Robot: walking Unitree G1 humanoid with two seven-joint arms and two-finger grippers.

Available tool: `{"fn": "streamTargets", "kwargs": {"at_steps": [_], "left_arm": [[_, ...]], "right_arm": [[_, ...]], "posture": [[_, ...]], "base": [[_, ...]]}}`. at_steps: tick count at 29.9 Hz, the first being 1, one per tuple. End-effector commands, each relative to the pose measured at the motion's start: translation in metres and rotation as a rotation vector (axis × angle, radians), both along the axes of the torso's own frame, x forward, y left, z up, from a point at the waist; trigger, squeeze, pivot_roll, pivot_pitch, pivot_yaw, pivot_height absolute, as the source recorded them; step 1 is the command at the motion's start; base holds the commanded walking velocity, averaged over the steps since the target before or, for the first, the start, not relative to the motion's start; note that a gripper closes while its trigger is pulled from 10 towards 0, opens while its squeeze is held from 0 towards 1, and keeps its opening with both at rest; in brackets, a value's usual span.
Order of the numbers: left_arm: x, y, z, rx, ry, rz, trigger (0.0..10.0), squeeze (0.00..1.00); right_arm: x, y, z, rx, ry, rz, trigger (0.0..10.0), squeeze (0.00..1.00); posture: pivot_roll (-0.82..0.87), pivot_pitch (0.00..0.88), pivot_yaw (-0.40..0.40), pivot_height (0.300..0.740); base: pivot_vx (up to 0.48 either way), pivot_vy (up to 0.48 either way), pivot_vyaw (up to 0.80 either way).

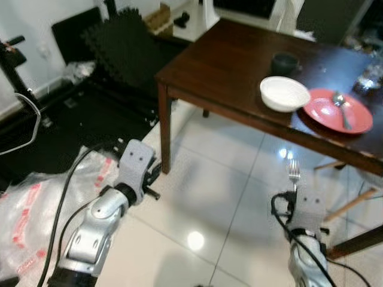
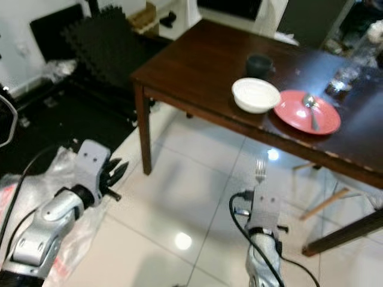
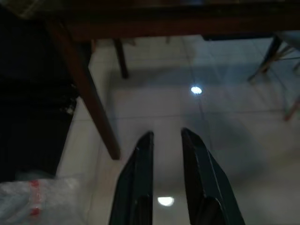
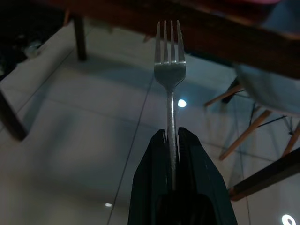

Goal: Setting the table

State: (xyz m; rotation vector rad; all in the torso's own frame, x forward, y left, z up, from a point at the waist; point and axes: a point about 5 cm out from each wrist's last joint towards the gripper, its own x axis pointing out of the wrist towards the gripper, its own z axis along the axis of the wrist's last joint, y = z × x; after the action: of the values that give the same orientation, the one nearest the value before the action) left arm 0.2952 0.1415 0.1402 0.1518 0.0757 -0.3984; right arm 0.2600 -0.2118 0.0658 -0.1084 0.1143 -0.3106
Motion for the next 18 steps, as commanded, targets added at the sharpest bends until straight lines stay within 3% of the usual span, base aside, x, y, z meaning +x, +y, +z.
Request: {"fn": "streamTargets", "kwargs": {"at_steps": [1, 6, 14, 18], "left_arm": [[-0.001, -0.002, 0.002, -0.043, 0.025, 0.003, 10.0, 0.0], [0.001, -0.006, 0.013, -0.093, 0.01, -0.001, 10.0, 0.0], [0.004, -0.025, 0.05, -0.228, -0.08, -0.05, 10.0, 0.0], [0.006, -0.03, 0.06, -0.238, -0.11, -0.065, 10.0, 0.0]], "right_arm": [[-0.004, -0.002, -0.004, 0.008, 0.023, -0.013, 9.5, 0.0], [0.001, -0.002, 0.009, 0.019, -0.026, -0.02, 9.5, 0.0], [0.013, 0.001, 0.049, 0.043, -0.161, -0.028, 9.6, 0.0], [0.017, 0.001, 0.064, 0.054, -0.209, -0.035, 9.5, 0.0]], "posture": [[-0.04, 0.074, 0.057, 0.74], [-0.04, 0.075, 0.059, 0.74], [-0.05, 0.074, 0.068, 0.74], [-0.05, 0.073, 0.071, 0.74]], "base": [[0.0, 0.0, -0.8], [0.0, 0.0, -0.8], [0.0, 0.0, -0.8], [0.0, 0.0, -0.8]]}}
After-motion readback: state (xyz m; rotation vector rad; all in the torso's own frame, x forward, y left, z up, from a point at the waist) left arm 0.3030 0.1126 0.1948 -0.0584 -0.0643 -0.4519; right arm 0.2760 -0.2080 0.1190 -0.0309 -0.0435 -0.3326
